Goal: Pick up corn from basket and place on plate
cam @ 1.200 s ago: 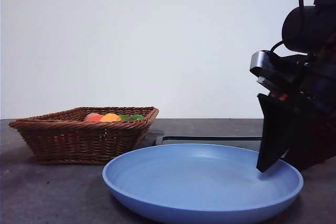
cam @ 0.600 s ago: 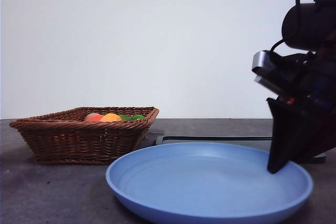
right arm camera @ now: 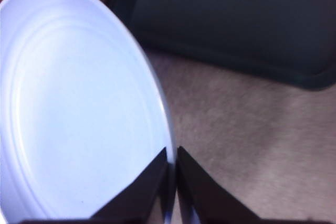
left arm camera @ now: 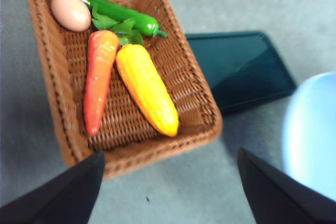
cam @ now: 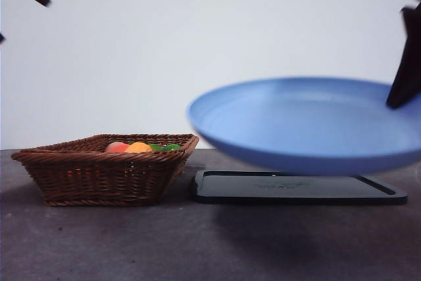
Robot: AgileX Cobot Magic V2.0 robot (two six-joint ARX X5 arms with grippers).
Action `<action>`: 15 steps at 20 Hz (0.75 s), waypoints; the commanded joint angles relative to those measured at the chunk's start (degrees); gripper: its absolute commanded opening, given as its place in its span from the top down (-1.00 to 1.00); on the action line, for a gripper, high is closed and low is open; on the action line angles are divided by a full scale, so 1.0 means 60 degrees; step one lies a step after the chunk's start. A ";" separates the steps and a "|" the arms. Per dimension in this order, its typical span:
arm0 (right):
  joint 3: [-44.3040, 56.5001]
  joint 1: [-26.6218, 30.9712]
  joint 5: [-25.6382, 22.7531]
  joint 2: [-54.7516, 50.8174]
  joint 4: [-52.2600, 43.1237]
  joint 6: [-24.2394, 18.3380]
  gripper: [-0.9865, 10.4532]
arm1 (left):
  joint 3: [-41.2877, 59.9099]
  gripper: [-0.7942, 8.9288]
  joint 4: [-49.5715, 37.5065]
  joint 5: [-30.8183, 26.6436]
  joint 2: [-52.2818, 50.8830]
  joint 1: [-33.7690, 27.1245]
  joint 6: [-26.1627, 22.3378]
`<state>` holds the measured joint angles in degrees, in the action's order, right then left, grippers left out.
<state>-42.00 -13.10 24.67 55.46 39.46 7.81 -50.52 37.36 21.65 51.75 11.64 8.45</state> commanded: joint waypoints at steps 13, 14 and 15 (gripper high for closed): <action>-0.0277 0.0852 0.0073 -0.1169 0.0142 0.0157 0.82 | -0.3832 -0.01 -0.0186 -0.3854 0.6878 0.2688 0.0361; -0.0277 0.0852 0.0073 -0.1169 0.0138 0.0157 0.82 | -0.4029 -0.01 -0.0160 -0.3920 0.7267 0.2707 0.0364; -0.0277 0.0852 0.0073 -0.1169 0.0138 0.0157 0.82 | -0.4164 -0.01 -0.0171 -0.3916 0.7584 0.2725 0.0415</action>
<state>-42.30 -7.88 24.71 48.25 40.95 7.97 -74.24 36.40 -1.56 96.40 27.64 10.24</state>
